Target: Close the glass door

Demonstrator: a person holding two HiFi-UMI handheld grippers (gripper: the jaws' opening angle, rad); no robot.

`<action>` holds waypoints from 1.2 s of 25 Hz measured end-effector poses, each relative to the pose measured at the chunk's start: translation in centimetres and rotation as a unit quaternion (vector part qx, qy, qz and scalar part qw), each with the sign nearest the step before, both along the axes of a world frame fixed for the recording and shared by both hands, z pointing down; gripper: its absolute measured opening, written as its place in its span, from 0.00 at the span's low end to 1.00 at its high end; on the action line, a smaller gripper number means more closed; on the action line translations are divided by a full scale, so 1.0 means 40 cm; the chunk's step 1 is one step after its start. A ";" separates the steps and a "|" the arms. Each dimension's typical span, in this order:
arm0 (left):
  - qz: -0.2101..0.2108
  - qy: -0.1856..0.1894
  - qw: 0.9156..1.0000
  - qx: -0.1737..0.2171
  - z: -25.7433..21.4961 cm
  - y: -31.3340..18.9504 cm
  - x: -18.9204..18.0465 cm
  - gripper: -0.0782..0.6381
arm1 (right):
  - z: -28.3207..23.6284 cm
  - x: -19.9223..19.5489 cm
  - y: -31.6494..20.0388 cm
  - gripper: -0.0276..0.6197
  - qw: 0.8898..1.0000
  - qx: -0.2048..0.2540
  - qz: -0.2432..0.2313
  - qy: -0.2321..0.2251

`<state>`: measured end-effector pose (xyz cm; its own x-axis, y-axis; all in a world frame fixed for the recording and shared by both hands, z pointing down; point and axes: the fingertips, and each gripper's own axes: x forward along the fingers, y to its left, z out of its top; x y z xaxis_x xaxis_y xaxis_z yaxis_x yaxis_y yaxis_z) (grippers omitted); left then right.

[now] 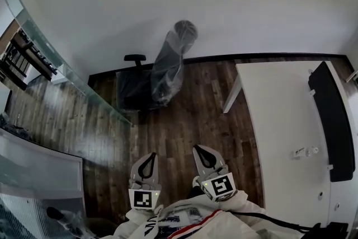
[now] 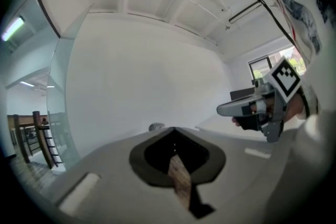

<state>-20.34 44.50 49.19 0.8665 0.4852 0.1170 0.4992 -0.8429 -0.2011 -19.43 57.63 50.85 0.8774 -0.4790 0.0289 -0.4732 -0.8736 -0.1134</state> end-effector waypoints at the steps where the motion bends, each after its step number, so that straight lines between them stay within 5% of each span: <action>1: -0.002 0.000 1.000 0.000 -0.001 0.012 0.018 0.11 | 0.001 0.019 0.009 0.05 1.000 0.001 -0.003 0.001; 10: -0.020 0.000 1.000 -0.005 -0.008 0.062 0.115 0.11 | -0.008 0.137 0.049 0.05 1.000 -0.005 -0.023 0.013; 19: -0.067 -0.007 0.998 -0.009 0.022 -0.013 0.185 0.11 | -0.002 0.224 -0.025 0.05 0.997 -0.021 -0.068 0.009; 30: -0.081 -0.008 0.997 -0.017 0.027 -0.134 0.466 0.11 | 0.028 0.508 -0.144 0.05 0.996 -0.037 -0.083 -0.009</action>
